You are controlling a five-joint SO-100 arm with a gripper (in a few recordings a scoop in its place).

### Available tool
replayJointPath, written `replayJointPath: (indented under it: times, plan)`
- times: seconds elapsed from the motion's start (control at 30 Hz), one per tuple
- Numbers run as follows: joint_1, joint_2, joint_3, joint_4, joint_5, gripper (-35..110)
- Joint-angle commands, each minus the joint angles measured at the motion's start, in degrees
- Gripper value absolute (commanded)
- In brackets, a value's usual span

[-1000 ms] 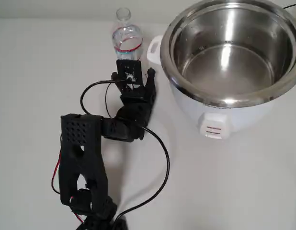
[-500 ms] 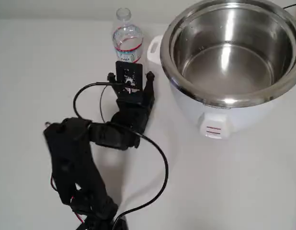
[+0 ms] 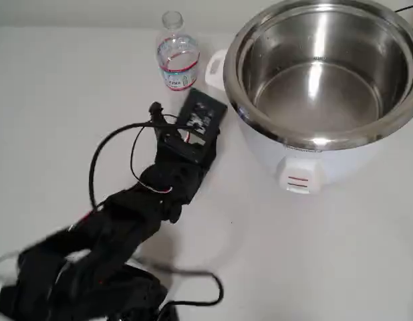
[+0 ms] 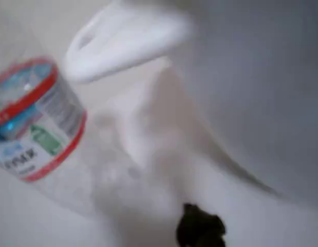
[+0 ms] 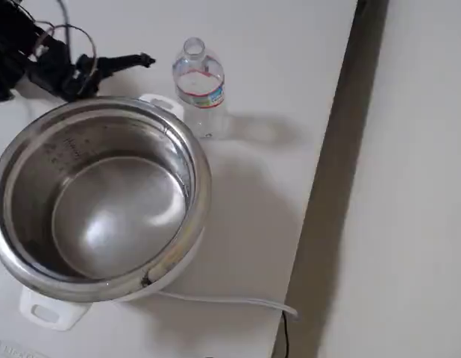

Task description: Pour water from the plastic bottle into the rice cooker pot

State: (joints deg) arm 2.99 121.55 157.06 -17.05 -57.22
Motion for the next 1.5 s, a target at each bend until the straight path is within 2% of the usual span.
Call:
replayJointPath:
  times: [0.0, 0.3, 0.5, 0.6, 0.7, 1.03, 1.47]
  plan:
    - [1.4, 17.1, -0.2, 21.9, 9.9, 49]
    - [0.4, 44.0, 0.6, 56.9, 31.6, 37]
    - [0.4, 64.7, 6.1, 74.8, 37.5, 24]
    - [1.4, 67.0, 7.0, 80.9, 40.5, 17]
    - [1.7, 67.0, 7.3, 83.8, 44.0, 11]
    - [2.4, 66.9, 14.7, 84.1, 48.7, 0]
    - [2.8, 66.9, 14.6, 84.5, 49.0, 0]
